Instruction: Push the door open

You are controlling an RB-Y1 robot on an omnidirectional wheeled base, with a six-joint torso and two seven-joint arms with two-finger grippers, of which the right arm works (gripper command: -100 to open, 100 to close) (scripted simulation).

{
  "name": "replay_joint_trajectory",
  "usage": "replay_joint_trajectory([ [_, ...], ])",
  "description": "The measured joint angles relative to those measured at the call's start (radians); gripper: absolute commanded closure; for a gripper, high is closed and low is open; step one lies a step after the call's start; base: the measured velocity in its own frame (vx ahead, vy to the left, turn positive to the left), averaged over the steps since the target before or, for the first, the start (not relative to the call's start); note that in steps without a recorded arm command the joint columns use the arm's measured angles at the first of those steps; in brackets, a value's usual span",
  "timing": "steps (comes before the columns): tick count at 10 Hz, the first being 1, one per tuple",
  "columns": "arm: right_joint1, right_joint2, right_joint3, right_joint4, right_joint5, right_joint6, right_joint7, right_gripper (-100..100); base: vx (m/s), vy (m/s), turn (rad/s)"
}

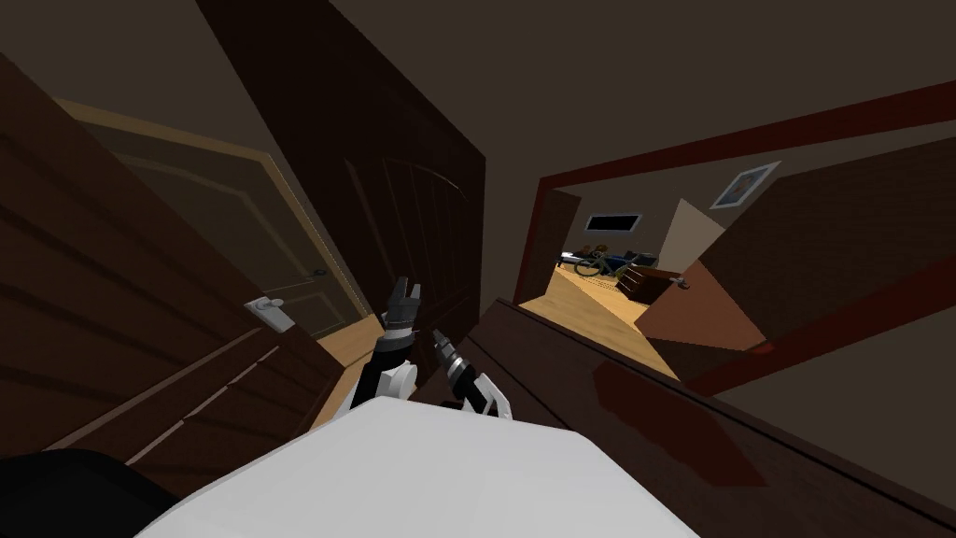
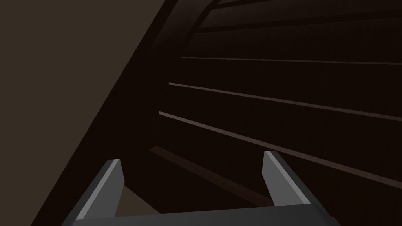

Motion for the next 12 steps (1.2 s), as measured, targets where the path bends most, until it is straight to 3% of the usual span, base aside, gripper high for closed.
replay_joint_trajectory([
  [3, -0.019, 0.021, 0.049, 0.054, 0.007, 0.003, 0.002, -100, 0.022, 0.205, -0.109],
  [5, -0.033, 0.021, 0.074, 0.068, 0.008, 0.011, -0.005, -100, 0.018, 0.192, -0.075],
  [7, -0.046, 0.029, 0.083, 0.089, 0.008, 0.01, -0.008, -100, 0.026, 0.099, 0.006],
  [10, -0.048, -0.006, 0.077, 0.102, 0.008, 0.007, -0.003, -100, 0.082, 0.167, 0.017],
  [12, -0.05, -0.015, 0.071, 0.108, 0.007, 0.006, -0.002, -100, 0.094, 0.211, 0.024],
])
